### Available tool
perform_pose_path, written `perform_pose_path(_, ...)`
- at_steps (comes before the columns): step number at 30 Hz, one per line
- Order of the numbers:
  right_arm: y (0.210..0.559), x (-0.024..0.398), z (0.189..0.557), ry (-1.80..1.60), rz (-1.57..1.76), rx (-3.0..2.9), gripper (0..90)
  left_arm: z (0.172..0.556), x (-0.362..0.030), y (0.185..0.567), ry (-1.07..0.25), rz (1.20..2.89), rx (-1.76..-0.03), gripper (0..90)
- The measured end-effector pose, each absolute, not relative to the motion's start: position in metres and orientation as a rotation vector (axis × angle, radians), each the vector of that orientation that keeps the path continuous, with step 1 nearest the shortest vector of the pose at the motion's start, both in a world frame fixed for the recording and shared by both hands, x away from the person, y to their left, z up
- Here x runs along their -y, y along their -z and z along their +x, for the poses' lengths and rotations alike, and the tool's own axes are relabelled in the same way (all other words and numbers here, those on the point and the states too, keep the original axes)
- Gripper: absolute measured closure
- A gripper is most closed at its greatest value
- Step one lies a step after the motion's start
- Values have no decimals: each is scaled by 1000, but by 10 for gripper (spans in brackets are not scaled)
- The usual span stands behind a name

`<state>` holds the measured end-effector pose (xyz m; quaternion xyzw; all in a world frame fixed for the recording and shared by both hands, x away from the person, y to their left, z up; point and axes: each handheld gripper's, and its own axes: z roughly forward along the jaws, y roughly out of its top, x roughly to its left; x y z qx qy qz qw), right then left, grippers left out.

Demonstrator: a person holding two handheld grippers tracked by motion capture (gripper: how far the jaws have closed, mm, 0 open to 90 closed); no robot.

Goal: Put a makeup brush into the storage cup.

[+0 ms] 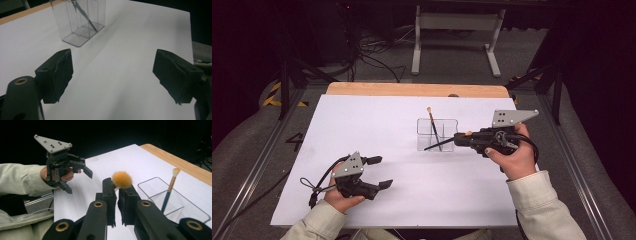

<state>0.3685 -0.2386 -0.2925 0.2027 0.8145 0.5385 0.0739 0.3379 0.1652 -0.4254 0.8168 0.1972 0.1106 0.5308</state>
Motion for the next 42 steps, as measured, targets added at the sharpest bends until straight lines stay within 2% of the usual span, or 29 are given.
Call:
perform_pose_path(9,276,238,382,-1504,689,-2434,838,341,-168,425,-293,1948,-522,78)
perform_pose_path(22,272,238,398,-1440,765,-2414,838,344,-170,427,-333,1968,-584,17)
perform_pose_path(42,276,233,423,-1304,847,-2443,838,339,-179,428,-378,1948,-607,3)
